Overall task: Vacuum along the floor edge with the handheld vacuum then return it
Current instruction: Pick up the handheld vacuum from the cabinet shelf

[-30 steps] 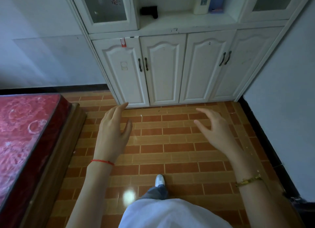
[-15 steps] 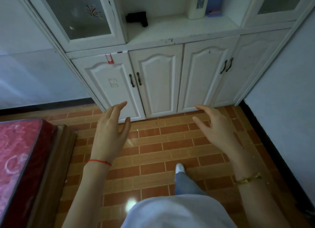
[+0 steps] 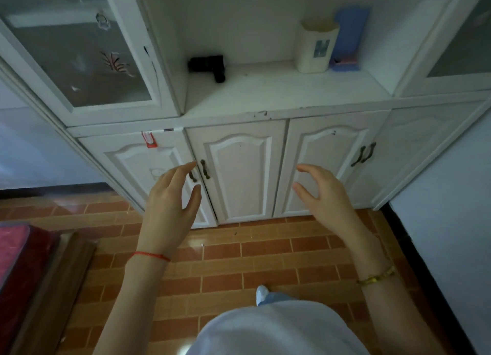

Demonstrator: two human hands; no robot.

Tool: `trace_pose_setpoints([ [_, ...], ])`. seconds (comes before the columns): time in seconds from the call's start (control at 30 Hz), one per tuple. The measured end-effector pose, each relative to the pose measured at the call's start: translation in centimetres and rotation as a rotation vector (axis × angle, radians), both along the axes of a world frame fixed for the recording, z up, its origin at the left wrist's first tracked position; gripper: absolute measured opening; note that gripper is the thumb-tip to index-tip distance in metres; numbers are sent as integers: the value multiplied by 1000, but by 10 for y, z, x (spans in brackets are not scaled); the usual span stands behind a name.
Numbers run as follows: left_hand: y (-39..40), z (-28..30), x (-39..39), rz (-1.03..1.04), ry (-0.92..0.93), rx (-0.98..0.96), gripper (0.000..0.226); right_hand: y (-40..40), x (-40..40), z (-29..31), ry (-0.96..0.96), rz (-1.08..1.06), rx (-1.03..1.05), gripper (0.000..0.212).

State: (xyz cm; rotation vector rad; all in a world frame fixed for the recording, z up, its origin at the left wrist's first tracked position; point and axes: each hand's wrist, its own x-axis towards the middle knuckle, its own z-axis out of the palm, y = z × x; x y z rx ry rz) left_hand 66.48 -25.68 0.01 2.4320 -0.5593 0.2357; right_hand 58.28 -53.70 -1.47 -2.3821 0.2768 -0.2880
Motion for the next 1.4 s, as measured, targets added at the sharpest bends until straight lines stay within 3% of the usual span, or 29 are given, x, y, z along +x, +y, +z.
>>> trace_pose_setpoints([
  [0.57,-83,8,190,74,-32,-26,44,-79,222,9,-63,115,-45,42],
  [1.13,-107,-11,372,-8,-37,-42,44,-71,438,5,-99,58,-86,40],
  [1.4,-117,-33,414,24,34,-39,45,-58,552,-8,1,90,-69,37],
])
